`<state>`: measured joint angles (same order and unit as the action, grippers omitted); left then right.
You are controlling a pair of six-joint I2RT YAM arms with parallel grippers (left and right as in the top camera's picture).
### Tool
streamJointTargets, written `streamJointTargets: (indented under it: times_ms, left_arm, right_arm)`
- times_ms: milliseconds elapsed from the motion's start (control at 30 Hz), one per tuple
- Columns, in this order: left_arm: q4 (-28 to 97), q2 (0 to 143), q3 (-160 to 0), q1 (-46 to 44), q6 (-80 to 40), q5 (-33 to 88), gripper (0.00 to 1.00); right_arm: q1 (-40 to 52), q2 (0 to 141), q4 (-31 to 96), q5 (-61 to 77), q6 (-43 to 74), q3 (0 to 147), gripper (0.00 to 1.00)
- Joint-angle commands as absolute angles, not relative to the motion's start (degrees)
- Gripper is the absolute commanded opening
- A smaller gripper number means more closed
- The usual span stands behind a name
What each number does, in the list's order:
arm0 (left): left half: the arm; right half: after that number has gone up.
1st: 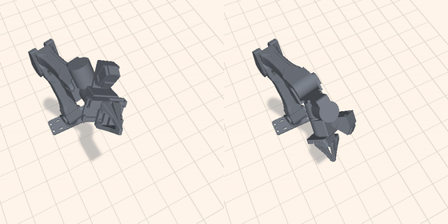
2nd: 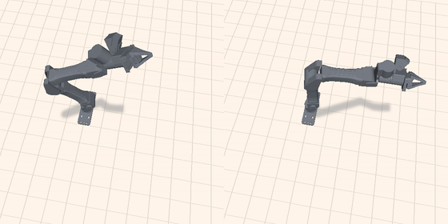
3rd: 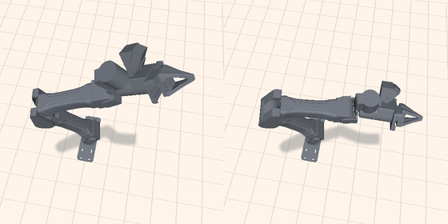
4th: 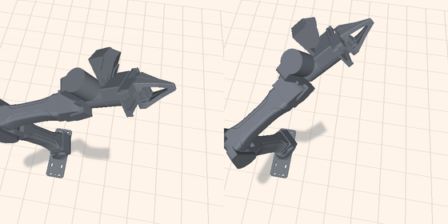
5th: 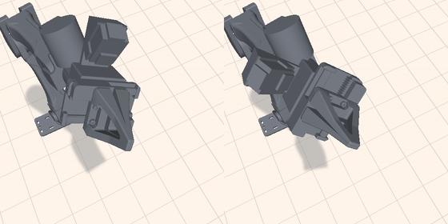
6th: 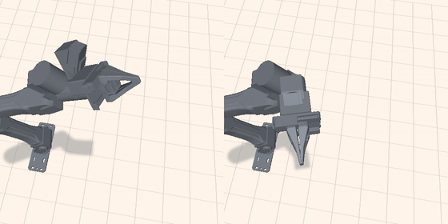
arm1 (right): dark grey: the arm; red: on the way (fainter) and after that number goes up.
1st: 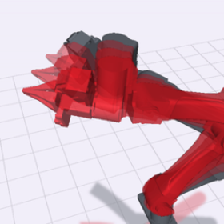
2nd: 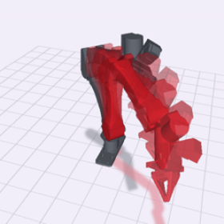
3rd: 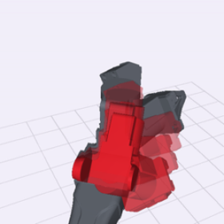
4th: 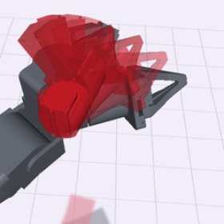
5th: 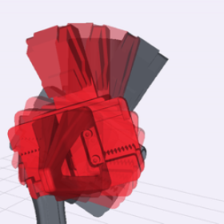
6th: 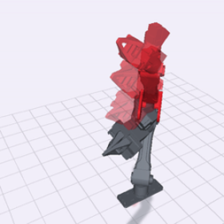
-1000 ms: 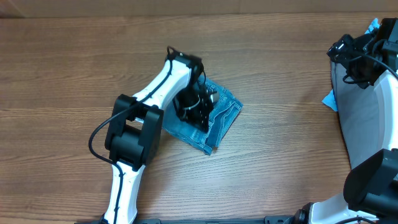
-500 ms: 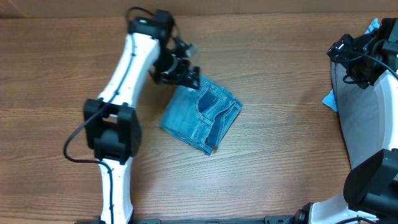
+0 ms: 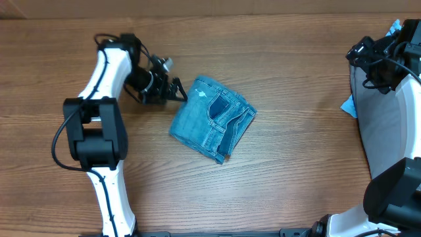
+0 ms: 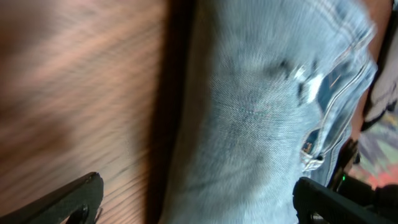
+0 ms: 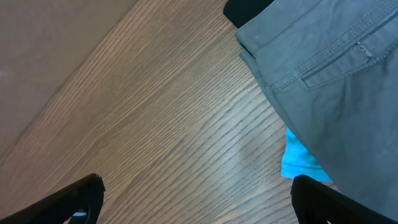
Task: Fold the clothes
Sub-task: 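Grasp the jeans bundle with the left gripper and drag it to the top-left corner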
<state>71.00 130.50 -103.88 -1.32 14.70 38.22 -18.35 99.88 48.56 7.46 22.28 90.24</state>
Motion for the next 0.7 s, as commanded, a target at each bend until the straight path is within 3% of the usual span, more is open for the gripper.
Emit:
streamJointTargets:
  times_ms: [0, 267, 367, 533, 667]
  left_arm:
    - [68.6, 130.1, -99.1, -3.8, 16.9, 42.3, 1.0]
    - [61.1, 130.1, -93.4, -8.1, 15.2, 42.5, 1.0]
    - [58.8, 130.1, -92.9, -9.6, 14.4, 42.7, 0.59]
    - [54.4, 130.1, -92.9, -10.9, 12.7, 41.9, 0.3]
    - [49.0, 130.1, -93.0, -10.3, 0.4, 32.2, 0.1]
  right_arm:
    - [-18.4, 100.0, 48.3, 7.1, 22.6, 91.2, 1.0]
    - [-18.4, 100.0, 48.3, 7.1, 22.6, 91.2, 1.0]
    - [-18.4, 100.0, 48.3, 7.1, 22.6, 91.2, 1.0]
    - [-18.4, 100.0, 48.3, 7.1, 22.6, 91.2, 1.0]
    - [-18.4, 100.0, 48.3, 7.1, 22.6, 91.2, 1.0]
